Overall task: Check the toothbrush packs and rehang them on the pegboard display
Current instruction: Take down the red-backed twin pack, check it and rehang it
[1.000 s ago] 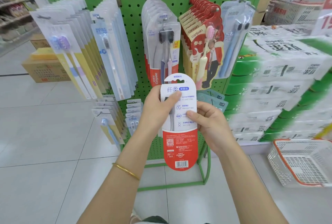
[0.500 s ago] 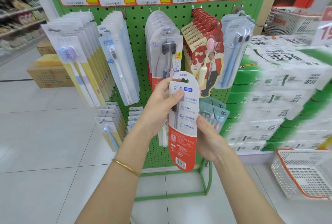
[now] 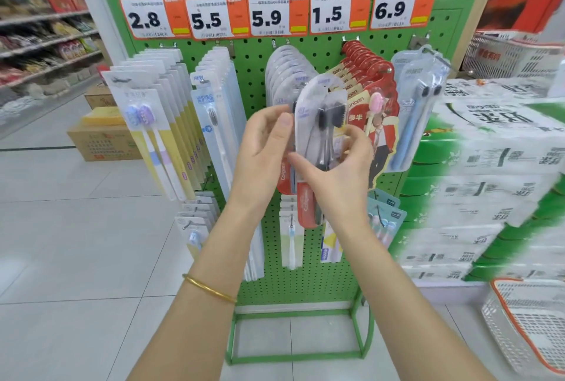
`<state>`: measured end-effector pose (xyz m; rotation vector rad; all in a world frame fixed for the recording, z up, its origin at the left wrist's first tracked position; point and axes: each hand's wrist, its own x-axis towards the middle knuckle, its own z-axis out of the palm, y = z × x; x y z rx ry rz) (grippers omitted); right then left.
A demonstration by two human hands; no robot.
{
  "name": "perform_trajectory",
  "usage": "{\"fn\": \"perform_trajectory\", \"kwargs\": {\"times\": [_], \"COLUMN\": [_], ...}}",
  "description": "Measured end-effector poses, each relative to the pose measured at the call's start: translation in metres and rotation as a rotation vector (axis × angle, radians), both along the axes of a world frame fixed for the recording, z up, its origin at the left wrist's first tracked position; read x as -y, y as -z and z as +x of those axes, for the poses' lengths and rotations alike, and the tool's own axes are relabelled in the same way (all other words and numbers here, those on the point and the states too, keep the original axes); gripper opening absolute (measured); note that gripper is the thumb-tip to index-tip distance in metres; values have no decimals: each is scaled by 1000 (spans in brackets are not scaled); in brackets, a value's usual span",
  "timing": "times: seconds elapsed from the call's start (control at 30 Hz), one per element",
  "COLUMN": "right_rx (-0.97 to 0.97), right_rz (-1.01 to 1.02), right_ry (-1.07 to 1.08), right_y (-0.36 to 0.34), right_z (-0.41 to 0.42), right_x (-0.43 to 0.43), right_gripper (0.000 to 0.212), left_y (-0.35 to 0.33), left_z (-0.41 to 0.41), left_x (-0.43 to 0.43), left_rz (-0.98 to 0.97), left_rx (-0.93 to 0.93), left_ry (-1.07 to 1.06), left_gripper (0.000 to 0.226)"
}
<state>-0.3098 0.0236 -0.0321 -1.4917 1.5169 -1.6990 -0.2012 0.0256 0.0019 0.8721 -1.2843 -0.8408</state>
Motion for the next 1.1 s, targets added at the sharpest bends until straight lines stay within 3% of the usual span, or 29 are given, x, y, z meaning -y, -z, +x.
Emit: {"fn": "perform_trajectory", "kwargs": {"times": [0.13,0.37,0.57,0.87,1.1], "right_rx": [-43,-89,-101,-178,-214], "right_rz": [-45,-50,-87,-85,-69], "right_ry": [127,217,258,291,287], "right_y": [0,0,-2,-2,-4], "right_z": [22,35,37,36,35], "right_x": [15,29,35,31,30], "right_gripper": [96,83,85,89,91], "left_y": [-4,-2,-6,-10,-13], "left_z": [-1,-2,-3,-4,-5], "left_x": [5,22,27,32,37], "left_rz": [-80,-94,-82,-85,-102], "left_rx": [62,108,141,195,190], "left_ry": [-49,-128,-168,-224,-265], "left_gripper": [25,20,33,20,25]}}
